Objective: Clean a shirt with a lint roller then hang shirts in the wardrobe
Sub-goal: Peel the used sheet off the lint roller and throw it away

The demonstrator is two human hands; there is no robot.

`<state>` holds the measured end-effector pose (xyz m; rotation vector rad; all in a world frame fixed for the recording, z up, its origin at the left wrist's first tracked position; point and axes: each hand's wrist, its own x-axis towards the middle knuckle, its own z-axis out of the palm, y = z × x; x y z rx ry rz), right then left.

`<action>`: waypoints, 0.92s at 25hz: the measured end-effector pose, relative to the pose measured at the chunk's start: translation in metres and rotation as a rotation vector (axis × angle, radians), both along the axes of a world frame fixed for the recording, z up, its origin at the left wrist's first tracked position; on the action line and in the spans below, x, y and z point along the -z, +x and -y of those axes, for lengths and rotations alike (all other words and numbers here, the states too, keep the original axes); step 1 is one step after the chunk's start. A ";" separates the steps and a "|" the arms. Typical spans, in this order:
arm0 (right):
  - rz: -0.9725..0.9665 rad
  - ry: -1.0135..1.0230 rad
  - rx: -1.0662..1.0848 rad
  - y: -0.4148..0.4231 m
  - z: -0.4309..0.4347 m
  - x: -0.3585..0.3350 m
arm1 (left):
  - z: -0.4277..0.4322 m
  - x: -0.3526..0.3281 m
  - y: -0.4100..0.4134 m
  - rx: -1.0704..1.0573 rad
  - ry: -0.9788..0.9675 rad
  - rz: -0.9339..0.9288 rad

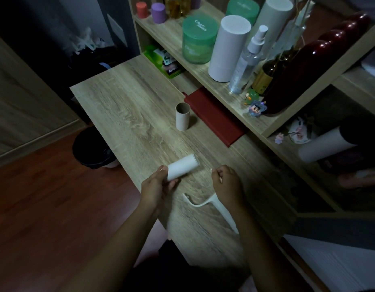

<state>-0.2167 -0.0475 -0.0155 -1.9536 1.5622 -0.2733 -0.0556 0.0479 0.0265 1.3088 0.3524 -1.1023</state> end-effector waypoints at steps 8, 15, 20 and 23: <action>0.408 0.210 -0.091 0.020 0.003 -0.038 | 0.001 0.001 0.000 0.047 -0.013 0.022; 0.458 0.232 -0.049 0.030 0.019 -0.050 | -0.003 0.002 0.005 0.033 0.023 0.111; 0.342 0.183 -0.069 0.045 0.048 -0.031 | -0.007 0.013 0.013 -0.027 0.058 0.186; 0.191 0.139 -0.168 0.055 0.059 -0.016 | -0.011 0.019 0.015 -0.025 0.072 0.209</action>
